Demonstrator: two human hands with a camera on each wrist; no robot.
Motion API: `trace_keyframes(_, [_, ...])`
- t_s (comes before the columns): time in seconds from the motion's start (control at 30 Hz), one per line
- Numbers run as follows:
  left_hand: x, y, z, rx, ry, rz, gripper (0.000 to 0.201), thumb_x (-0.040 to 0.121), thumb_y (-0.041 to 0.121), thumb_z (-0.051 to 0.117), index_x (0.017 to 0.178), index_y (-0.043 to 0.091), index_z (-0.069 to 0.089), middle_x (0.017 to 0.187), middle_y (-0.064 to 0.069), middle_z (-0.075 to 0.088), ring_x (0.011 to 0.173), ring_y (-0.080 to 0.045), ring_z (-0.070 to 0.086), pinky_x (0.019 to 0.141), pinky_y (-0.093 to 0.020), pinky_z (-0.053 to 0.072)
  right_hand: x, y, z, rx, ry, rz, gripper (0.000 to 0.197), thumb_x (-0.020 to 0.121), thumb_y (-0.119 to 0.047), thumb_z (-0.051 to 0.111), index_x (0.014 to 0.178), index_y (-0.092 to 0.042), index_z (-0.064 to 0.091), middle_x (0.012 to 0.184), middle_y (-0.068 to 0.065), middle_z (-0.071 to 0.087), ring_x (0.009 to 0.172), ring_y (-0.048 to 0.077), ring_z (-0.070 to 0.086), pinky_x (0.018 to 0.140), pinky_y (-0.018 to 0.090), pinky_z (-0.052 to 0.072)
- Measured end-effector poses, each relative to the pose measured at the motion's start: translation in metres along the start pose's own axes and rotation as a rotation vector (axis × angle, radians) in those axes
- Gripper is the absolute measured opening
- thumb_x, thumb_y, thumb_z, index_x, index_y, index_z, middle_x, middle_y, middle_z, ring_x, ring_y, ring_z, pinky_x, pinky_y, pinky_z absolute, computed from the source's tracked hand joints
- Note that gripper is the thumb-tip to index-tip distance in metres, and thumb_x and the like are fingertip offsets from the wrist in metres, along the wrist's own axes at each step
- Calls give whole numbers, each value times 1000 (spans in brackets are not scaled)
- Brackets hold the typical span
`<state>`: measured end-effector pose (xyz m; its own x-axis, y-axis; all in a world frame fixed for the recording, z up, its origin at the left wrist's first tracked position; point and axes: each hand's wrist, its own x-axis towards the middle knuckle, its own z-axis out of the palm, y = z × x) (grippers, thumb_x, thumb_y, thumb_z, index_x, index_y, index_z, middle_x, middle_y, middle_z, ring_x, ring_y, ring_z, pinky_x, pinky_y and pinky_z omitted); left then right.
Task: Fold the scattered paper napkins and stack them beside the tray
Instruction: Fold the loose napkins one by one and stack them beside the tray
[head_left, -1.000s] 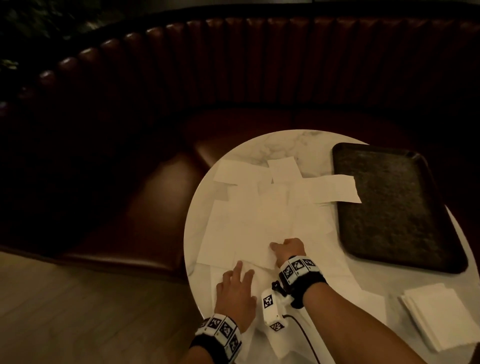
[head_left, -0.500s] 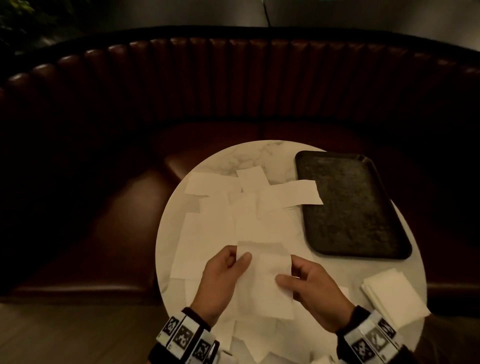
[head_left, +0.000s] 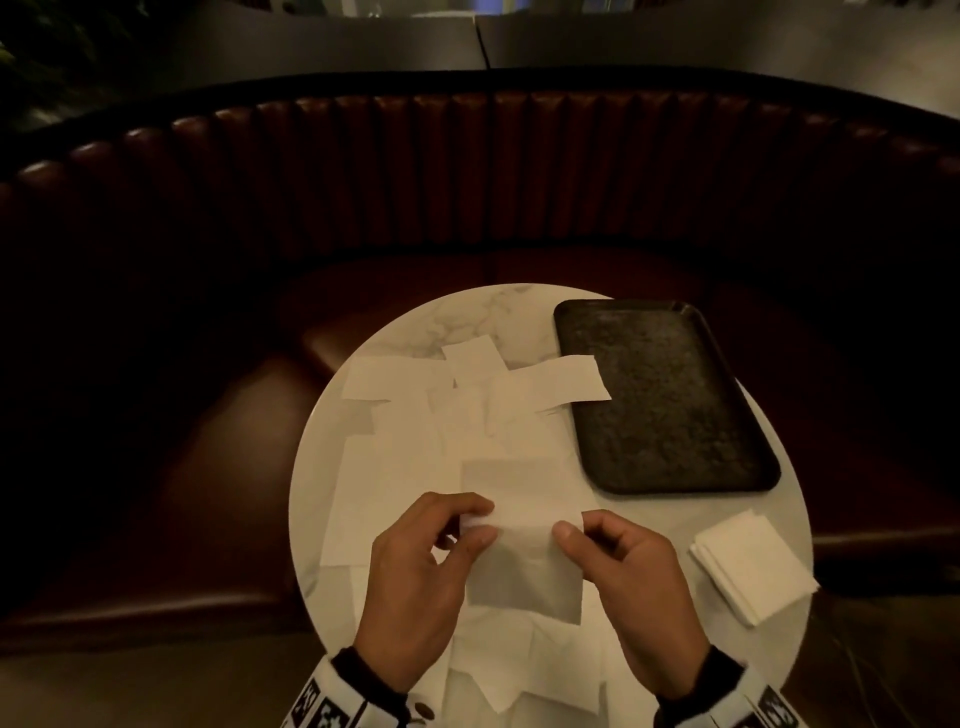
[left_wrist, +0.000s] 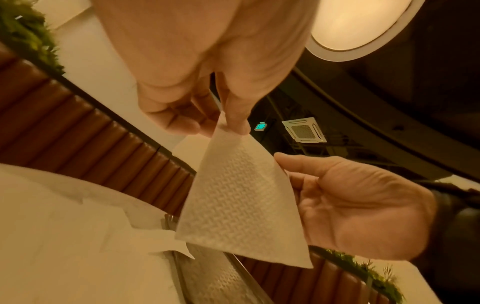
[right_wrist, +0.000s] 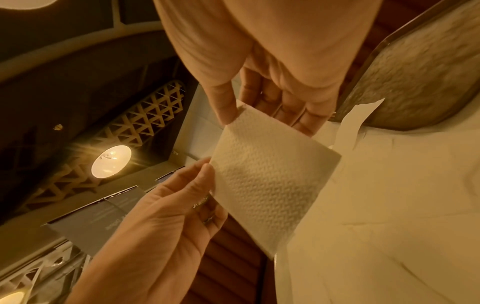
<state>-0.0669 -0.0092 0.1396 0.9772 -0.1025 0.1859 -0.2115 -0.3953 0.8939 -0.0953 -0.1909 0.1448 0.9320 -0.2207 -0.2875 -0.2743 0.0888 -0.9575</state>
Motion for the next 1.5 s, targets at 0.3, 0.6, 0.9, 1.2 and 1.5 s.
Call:
trace_keyframes(0.3, [2, -4, -3, 181, -52, 98, 14, 88, 21, 65, 89, 33, 71, 86, 20, 58, 85, 1, 59, 75, -10, 41, -8, -10, -5, -504, 95, -324, 42, 77, -36, 77, 110, -38, 50, 113, -22, 51, 103, -6, 51, 83, 13, 44])
trace_keyframes(0.6, [8, 2, -12, 288, -140, 164, 11, 91, 35, 52, 91, 38, 62, 93, 21, 57, 91, -1, 56, 79, -22, 45, 11, -24, 21, -1035, -287, -604, 32, 91, -52, 43, 94, -32, 68, 84, -13, 70, 79, 7, 61, 79, 33, 46])
trace_keyframes(0.9, [13, 4, -13, -1, -132, -80, 19, 87, 10, 70, 80, 27, 74, 79, 20, 72, 81, -4, 68, 74, -18, 52, -6, -16, -26, -566, -142, -269, 11, 82, -24, 72, 78, -33, 76, 78, -23, 73, 76, -2, 67, 73, 12, 49])
trace_keyframes(1.2, [13, 1, 35, -82, -176, -177, 13, 87, 14, 69, 80, 24, 73, 80, 11, 74, 76, -8, 69, 70, -25, 55, -5, 23, -42, 98, -211, 184, 31, 82, -19, 72, 112, -14, 65, 107, 8, 73, 100, 27, 68, 86, 47, 55])
trace_keyframes(1.5, [3, -29, 59, -2, -301, -337, 17, 96, 17, 56, 90, 26, 69, 82, 9, 74, 72, -6, 69, 69, -29, 56, 44, 36, -204, -282, 17, 175, 18, 92, -10, 60, 109, -11, 66, 101, 8, 75, 94, 25, 71, 83, 38, 58])
